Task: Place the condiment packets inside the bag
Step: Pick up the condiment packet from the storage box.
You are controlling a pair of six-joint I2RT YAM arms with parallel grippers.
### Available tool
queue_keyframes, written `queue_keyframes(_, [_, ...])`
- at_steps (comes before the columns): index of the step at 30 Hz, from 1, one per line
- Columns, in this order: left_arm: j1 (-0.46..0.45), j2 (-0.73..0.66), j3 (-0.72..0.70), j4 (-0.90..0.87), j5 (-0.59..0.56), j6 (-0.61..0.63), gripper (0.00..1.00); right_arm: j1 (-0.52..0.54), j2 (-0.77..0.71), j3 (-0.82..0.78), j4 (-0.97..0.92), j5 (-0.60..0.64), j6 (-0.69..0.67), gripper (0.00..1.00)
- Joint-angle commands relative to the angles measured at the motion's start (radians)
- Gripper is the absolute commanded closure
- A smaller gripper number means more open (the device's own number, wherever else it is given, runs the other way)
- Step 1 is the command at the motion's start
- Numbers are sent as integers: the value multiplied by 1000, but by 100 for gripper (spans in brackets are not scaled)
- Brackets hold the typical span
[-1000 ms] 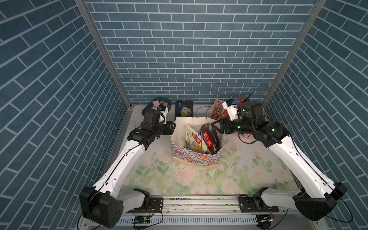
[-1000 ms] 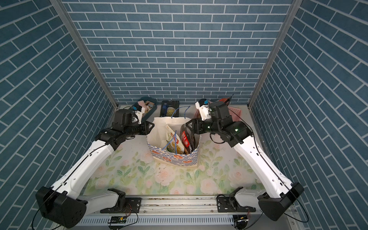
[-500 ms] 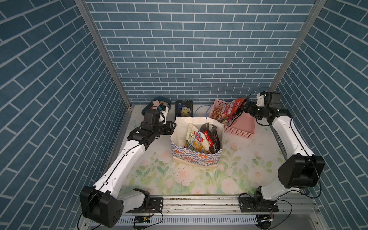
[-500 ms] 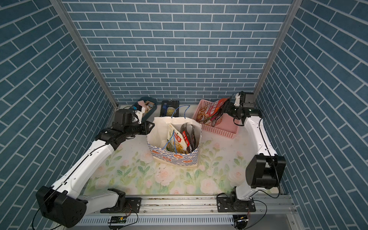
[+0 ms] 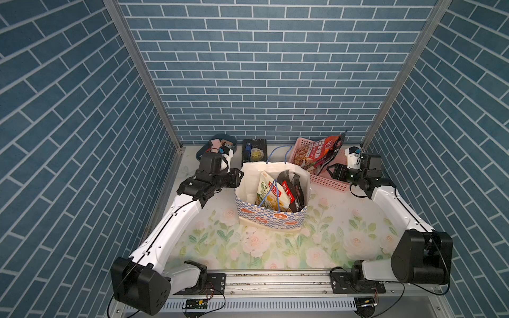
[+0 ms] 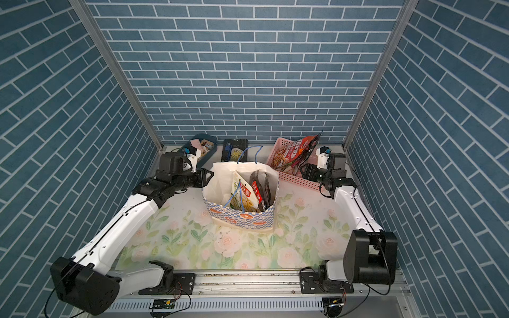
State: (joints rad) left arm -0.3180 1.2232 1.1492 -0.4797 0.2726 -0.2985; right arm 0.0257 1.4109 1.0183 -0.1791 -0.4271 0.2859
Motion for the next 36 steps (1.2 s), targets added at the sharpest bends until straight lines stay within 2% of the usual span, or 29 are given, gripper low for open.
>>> queue_keyframes(1, [5, 11, -11, -8, -14, 11, 59, 21, 54, -13, 120, 39, -51, 34])
queue_keyframes(5, [5, 18, -7, -6, -13, 8, 59, 62, 122, 32, 155, 122, -44, 35])
queue_keyframes(11, [5, 25, -2, -3, -11, 4, 59, 68, 181, 57, 224, 231, 13, 37])
queue_keyframes(19, [5, 29, 12, -14, -17, 10, 59, 68, 252, 91, 285, 289, 60, 41])
queue_keyframes(31, [5, 33, 15, -17, -20, 12, 59, 74, 339, 178, 272, 436, 147, 43])
queue_keyframes(36, [5, 35, 18, -24, -24, 13, 59, 77, 401, 241, 235, 494, 160, 47])
